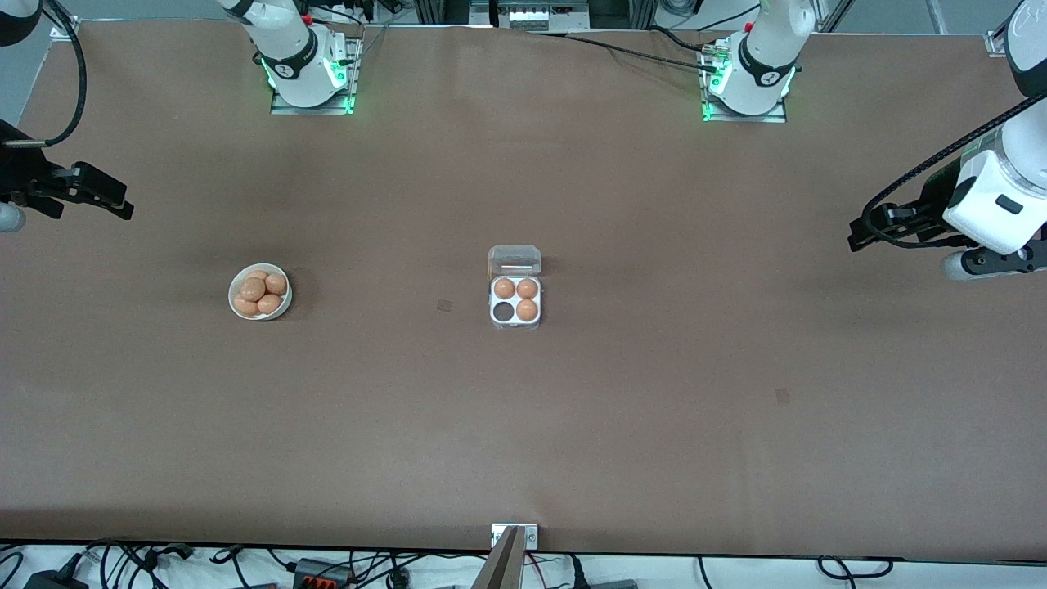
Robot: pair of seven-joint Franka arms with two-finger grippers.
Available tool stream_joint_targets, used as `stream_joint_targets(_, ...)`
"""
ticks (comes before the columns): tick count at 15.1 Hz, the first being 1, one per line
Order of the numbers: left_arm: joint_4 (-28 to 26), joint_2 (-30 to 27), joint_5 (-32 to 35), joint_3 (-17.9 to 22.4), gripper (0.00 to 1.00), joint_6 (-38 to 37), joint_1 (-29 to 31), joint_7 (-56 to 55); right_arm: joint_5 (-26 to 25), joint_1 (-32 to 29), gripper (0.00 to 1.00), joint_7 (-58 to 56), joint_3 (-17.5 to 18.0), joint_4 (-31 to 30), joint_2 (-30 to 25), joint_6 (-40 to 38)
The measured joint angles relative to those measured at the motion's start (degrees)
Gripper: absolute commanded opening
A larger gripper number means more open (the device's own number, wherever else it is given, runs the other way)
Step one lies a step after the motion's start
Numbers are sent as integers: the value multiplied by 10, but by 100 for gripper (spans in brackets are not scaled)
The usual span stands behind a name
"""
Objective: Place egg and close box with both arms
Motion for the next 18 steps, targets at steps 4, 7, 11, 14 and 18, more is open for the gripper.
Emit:
stream_joint_targets(4, 0, 0, 0, 0, 100, 0, 0, 0, 0, 1, 100, 0, 4, -18, 20, 1)
stream_joint_targets(7, 0, 0, 0, 0, 100, 0, 0, 0, 0, 1, 100, 1, 6, -24, 67, 10)
stream_joint_targets(11, 0, 0, 0, 0, 100, 0, 0, 0, 0, 1, 100, 1, 6, -26, 150, 41)
stream_joint_targets(14, 0, 0, 0, 0, 100, 0, 0, 0, 0, 7, 100, 1, 7, -25, 206, 72)
stream_joint_targets(18, 0, 0, 0, 0, 100, 0, 0, 0, 0, 10, 100, 2, 8, -25, 271, 122)
